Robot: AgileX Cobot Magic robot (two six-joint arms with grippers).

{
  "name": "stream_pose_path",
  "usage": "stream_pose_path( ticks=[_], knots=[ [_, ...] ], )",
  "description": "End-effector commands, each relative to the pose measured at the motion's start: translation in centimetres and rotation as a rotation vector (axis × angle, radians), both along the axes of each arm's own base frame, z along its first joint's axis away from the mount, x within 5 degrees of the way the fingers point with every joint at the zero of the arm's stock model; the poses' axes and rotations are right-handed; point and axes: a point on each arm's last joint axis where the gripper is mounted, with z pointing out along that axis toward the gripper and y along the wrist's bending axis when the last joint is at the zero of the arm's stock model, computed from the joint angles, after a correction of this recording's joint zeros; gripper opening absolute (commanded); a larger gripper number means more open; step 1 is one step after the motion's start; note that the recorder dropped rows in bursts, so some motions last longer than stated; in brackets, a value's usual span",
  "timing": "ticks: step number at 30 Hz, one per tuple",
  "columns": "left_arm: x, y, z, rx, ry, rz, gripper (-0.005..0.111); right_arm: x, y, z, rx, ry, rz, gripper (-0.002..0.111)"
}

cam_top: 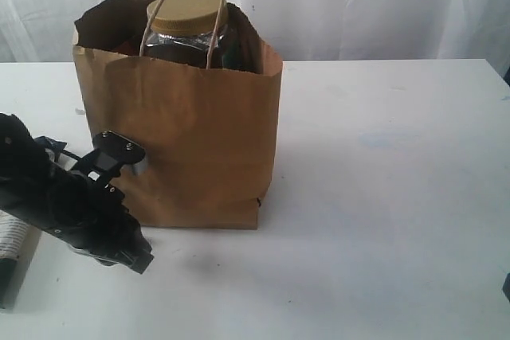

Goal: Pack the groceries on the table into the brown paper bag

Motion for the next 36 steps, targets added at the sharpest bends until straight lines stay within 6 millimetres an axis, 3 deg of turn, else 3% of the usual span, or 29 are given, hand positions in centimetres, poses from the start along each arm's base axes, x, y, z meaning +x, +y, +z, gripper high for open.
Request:
stream_pose_path(
  ticks=[1, 5, 9, 15, 19, 23, 27, 33, 36],
  knots=[
    [-0.5, 0.0, 0.2, -0.010, 0.045, -0.003, 0.017, 0.0, 0.0, -0.1, 0.003, 0.001, 0.000, 0.000],
    [-1.6, 0.7, 0.5, -0.020, 0.036, 0.043, 0.001, 0.0, 0.0, -0.1, 0.003, 0.001, 0.000, 0.000],
    [-2.7, 2.0, 0.8, -0.052, -0.067, 0.169, 0.000, 0.0, 0.0, -0.1, 0.003, 0.001, 0.000, 0.000],
    [-3.9, 4.2, 0.6, -0.033, -0.392, 0.289, 0.000, 0.0, 0.0, -0.1, 0.003, 0.001, 0.000, 0.000],
    [-4.2, 4.2, -1.2, 0.017, -0.391, 0.231, 0.000, 0.0, 0.0, -0.1, 0.003, 0.001, 0.000, 0.000],
    [-3.2, 3.3, -2.4, -0.096, -0.390, 0.291, 0.000, 0.0, 0.0, -0.1, 0.003, 0.001, 0.000, 0.000],
    [-3.8, 2.4, -2.6, -0.231, -0.508, 0.173, 0.000, 0.0, 0.0, -0.1, 0.006, 0.001, -0.001, 0.000],
    [-4.2, 2.7, -4.7, -0.081, -0.452, 0.054, 0.001, 0.0, 0.0, -0.1, 0.004, 0.001, 0.000, 0.000],
    [-4.3, 2.4, -5.1, -0.080, -0.463, -0.012, 0.014, 0.0, 0.0, -0.1, 0.004, 0.001, 0.000, 0.000]
  ],
)
